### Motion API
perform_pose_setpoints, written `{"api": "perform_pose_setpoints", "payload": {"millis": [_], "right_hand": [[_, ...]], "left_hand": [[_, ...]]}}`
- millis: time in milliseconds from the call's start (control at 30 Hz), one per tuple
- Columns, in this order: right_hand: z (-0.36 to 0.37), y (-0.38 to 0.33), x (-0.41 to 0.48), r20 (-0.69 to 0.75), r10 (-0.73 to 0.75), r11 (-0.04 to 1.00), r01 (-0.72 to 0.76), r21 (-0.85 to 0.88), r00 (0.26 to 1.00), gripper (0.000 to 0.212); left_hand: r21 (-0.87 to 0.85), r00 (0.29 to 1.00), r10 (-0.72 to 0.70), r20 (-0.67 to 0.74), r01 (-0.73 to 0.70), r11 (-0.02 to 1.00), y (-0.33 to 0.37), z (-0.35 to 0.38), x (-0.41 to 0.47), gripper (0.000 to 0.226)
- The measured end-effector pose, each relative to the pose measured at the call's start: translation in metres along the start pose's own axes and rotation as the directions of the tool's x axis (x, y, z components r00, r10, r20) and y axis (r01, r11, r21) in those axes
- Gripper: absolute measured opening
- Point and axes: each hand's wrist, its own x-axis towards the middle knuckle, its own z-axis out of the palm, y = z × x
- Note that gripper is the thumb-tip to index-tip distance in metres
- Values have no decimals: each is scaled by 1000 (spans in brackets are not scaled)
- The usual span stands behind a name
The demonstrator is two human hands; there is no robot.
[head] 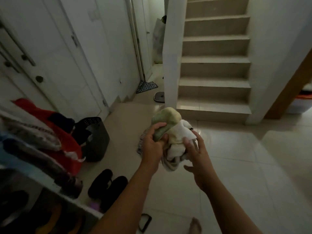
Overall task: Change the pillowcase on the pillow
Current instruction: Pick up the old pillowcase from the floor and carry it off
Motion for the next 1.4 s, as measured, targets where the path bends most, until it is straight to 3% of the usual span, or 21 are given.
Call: {"api": "perform_pose_setpoints", "payload": {"millis": [100,200,300,533,867,967,1033,1100,1167,1300,1400], "right_hand": [[11,-11,95,-11,-35,998,35,58,999,36],[30,-27,194,-27,-119,993,118,-26,993,29],[65,-44,285,87,-127,985,136,-109,988,25],[193,-43,459,417,-45,954,163,-251,908,23],[418,49,678,654,104,909,196,-369,749,25],[490,80,720,708,177,906,169,-389,684,23],[543,112,749,758,221,908,155,-390,613,23],[573,134,765,780,254,891,174,-418,572,25],[616,182,794,821,241,871,258,-419,518,27],[690,301,852,889,231,778,474,-412,394,41],[730,384,881,893,322,711,542,-447,314,39]], "left_hand": [[-31,999,19,-35,-20,999,-13,15,78,41],[12,998,3,-56,-3,1000,-16,19,161,49],[79,988,-7,-155,19,997,-17,-4,241,59],[62,880,-5,-476,39,997,-48,-110,386,48],[67,737,-84,-670,174,982,-111,-295,565,49],[18,626,-123,-770,215,976,-125,-354,598,51],[-26,485,-133,-864,221,975,-145,-398,617,48],[-86,389,-177,-904,241,967,-162,-425,623,50],[-139,256,-211,-943,273,952,-197,-466,638,55],[-207,70,-246,-967,349,914,-278,-545,668,60],[-270,-47,-275,-960,405,874,-346,-586,681,61]]}}
